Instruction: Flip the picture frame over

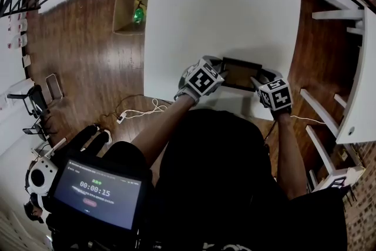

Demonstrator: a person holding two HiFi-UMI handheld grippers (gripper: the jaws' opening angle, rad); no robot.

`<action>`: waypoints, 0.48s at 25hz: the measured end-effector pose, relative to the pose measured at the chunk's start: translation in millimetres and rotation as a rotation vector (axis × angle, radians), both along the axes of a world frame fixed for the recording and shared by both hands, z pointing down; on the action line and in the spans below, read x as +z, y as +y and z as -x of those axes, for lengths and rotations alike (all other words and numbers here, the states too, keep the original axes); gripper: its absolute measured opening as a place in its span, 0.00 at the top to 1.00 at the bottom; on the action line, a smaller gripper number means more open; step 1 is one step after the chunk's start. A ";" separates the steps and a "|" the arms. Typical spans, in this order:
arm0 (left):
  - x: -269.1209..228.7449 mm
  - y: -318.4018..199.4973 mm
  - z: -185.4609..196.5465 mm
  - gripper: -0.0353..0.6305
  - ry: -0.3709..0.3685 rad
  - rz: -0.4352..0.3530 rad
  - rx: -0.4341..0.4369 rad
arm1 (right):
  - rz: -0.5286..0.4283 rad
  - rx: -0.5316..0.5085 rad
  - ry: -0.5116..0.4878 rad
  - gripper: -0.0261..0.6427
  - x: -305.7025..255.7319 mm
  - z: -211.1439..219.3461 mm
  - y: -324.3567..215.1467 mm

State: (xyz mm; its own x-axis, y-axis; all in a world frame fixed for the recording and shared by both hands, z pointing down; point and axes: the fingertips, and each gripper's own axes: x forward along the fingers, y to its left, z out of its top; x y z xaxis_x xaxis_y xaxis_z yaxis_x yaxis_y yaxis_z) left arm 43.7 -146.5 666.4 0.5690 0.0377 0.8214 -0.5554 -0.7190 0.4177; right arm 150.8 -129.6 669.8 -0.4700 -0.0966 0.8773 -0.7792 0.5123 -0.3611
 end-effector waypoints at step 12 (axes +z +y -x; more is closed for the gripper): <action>2.6 -1.9 1.6 0.69 0.009 0.004 -0.011 | -0.005 0.010 -0.006 0.69 2.9 -0.1 -3.0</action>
State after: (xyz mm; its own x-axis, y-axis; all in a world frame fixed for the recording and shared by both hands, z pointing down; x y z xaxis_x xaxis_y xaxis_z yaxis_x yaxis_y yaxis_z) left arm 42.1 -148.4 669.0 0.5770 0.0352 0.8160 -0.5591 -0.7113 0.4260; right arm 150.9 -132.5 672.7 -0.4739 -0.1058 0.8742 -0.7822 0.5066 -0.3627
